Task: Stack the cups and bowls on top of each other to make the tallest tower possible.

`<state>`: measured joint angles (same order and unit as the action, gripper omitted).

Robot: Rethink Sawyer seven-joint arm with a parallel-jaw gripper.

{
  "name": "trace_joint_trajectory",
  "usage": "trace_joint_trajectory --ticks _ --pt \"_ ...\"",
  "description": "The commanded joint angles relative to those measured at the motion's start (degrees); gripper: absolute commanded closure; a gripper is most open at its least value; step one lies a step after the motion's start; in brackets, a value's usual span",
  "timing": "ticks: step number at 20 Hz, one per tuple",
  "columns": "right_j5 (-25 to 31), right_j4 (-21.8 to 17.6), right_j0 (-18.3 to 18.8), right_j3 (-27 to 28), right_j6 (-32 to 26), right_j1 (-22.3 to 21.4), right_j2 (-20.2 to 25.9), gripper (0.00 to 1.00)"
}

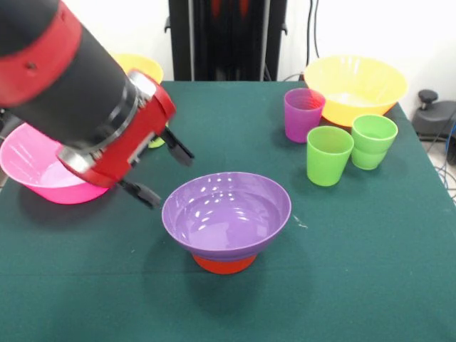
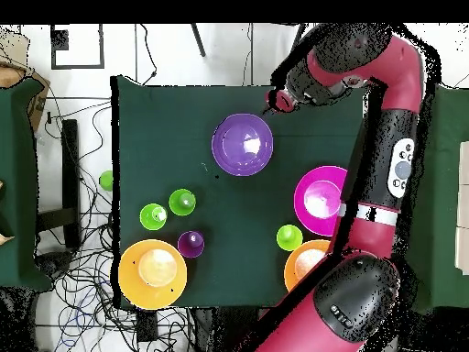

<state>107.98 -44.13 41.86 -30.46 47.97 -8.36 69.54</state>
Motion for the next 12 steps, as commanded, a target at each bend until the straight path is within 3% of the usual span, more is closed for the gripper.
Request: trace_joint_trajectory --ticks 1,4,6,12 --pt "2.51 1.09 2.00 -7.66 -10.63 -4.00 -7.20 0.00" --pt "-7.65 5.31 7.98 -23.49 -5.28 -9.24 -9.02 0.00" --pt "-13.47 6.75 10.92 -31.17 -1.79 -10.05 -9.00 0.00" --pt "-23.93 7.13 13.39 -39.18 1.39 -7.59 -8.97 0.00"
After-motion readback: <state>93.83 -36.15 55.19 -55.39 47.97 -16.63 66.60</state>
